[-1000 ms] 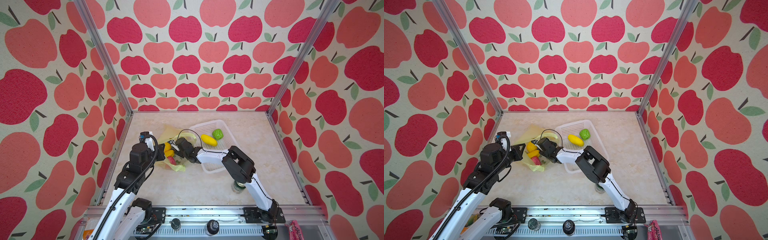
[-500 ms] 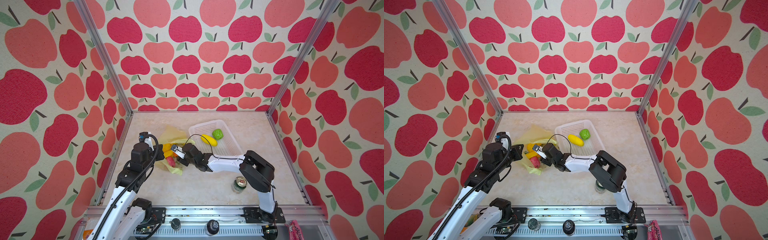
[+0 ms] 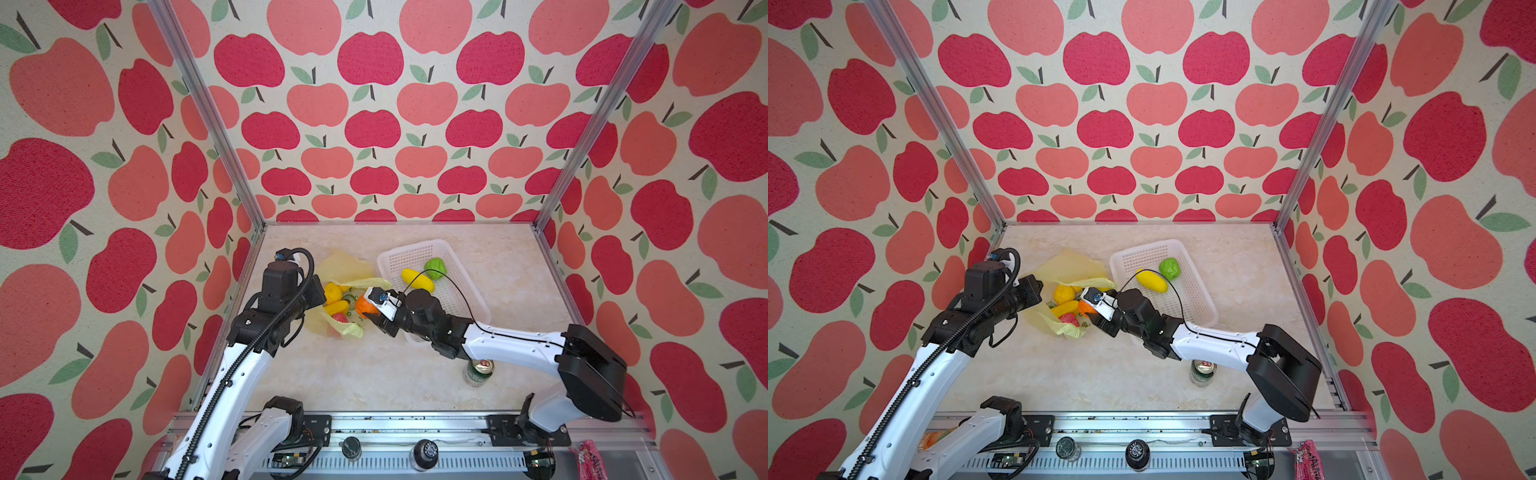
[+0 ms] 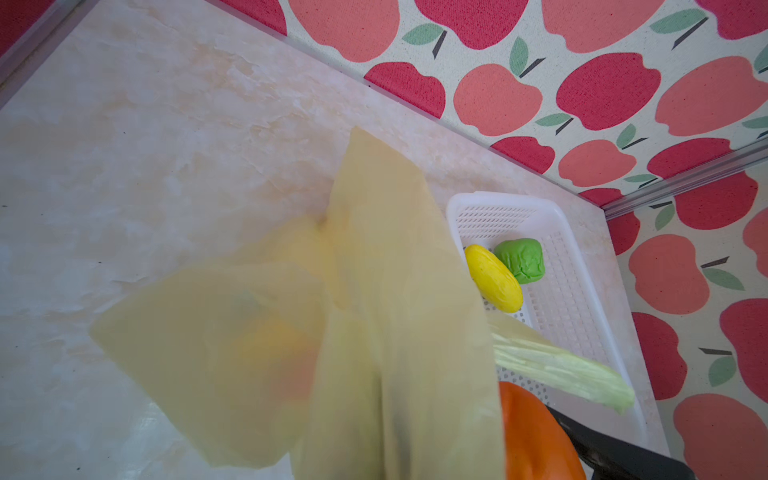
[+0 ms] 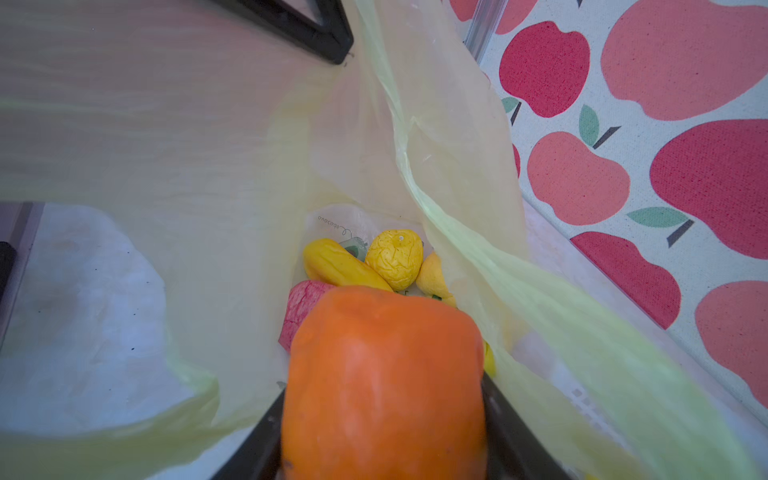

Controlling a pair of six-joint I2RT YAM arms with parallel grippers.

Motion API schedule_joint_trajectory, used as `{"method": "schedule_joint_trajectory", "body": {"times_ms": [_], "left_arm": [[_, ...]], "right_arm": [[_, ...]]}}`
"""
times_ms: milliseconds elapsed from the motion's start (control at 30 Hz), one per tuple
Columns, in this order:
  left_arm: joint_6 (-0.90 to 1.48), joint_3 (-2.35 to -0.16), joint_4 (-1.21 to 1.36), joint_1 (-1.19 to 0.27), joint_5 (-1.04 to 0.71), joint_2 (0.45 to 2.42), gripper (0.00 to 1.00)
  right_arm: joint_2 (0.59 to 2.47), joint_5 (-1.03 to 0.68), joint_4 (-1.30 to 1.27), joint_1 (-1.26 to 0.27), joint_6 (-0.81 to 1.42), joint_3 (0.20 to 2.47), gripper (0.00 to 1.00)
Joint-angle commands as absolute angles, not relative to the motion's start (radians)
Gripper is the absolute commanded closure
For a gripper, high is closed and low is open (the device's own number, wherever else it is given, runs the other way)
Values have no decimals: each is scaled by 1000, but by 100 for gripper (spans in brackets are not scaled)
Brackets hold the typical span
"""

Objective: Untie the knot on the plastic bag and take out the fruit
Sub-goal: 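Carry the orange fruit with the right gripper into the basket and release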

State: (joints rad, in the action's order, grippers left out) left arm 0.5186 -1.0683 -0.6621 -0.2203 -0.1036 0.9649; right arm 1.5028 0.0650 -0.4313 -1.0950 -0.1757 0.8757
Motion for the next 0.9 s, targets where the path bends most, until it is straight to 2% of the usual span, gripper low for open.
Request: {"method": "schedule_joint_trajectory", "body": {"times_ms": [0, 100, 233, 500, 667, 733, 867], "left_arm": [[435, -1165, -768, -212, -159, 1059, 100], [392, -1186, -769, -218, -140, 1133, 100], [335, -1177, -716, -186, -305, 1160, 100], [310, -1184, -742, -179, -277, 1152, 100], [310, -1180, -736, -170, -278, 1125, 100], [310, -1180, -736, -168, -285, 1125, 100], [307, -1177, -727, -165, -301, 1115, 100]], "right_arm": [[1394, 12, -505, -1061, -113, 811, 72], [1295, 11, -521, -1031, -92, 738, 73], [1140, 16, -592, -981, -66, 615, 76], [936, 40, -707, -790, 63, 440, 79], [1013, 81, -652, -671, 148, 487, 80], [1101, 88, -619, -631, 187, 532, 82], [1281, 54, -544, -587, 239, 653, 80]]}}
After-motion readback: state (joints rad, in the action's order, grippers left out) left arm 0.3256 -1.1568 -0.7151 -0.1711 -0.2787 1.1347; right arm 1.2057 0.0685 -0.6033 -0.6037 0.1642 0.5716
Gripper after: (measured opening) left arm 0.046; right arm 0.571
